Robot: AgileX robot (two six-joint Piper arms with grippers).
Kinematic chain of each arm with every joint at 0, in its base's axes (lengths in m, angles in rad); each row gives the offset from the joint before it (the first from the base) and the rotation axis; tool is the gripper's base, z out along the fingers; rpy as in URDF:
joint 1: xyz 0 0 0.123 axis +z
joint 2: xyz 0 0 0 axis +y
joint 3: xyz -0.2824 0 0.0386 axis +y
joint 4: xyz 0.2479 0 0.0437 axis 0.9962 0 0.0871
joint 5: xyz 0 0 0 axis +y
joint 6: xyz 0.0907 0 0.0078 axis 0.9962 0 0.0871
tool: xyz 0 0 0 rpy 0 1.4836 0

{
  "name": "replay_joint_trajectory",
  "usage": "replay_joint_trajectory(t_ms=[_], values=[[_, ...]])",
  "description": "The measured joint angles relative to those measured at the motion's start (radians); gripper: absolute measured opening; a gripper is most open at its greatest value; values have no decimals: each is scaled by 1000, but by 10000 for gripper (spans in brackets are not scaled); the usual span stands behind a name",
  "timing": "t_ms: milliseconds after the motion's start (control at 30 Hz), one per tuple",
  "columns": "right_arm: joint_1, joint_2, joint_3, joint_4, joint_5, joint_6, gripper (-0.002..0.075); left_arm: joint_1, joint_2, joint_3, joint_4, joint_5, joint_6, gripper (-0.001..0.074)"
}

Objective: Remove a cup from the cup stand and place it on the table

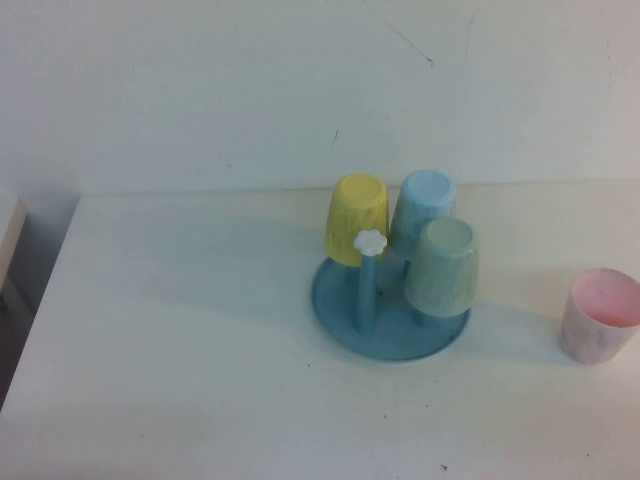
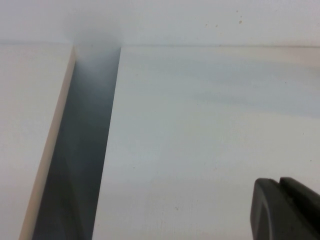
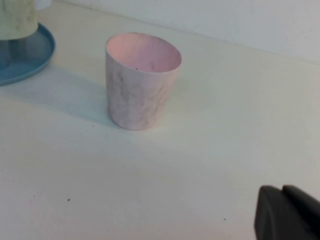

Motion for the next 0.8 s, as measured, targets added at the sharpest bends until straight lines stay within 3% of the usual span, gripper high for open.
replay_joint_trajectory(t_ms=[500, 667, 800], values=[[0, 0, 0, -10, 0, 0, -2, 0, 0, -2, -33, 1, 0, -4], [0, 0, 0, -10, 0, 8, -2, 0, 0, 0, -224, -75, -62, -3], [0, 0, 0, -6, -4, 65, -2, 0, 0, 0, -507, -186, -155, -4]])
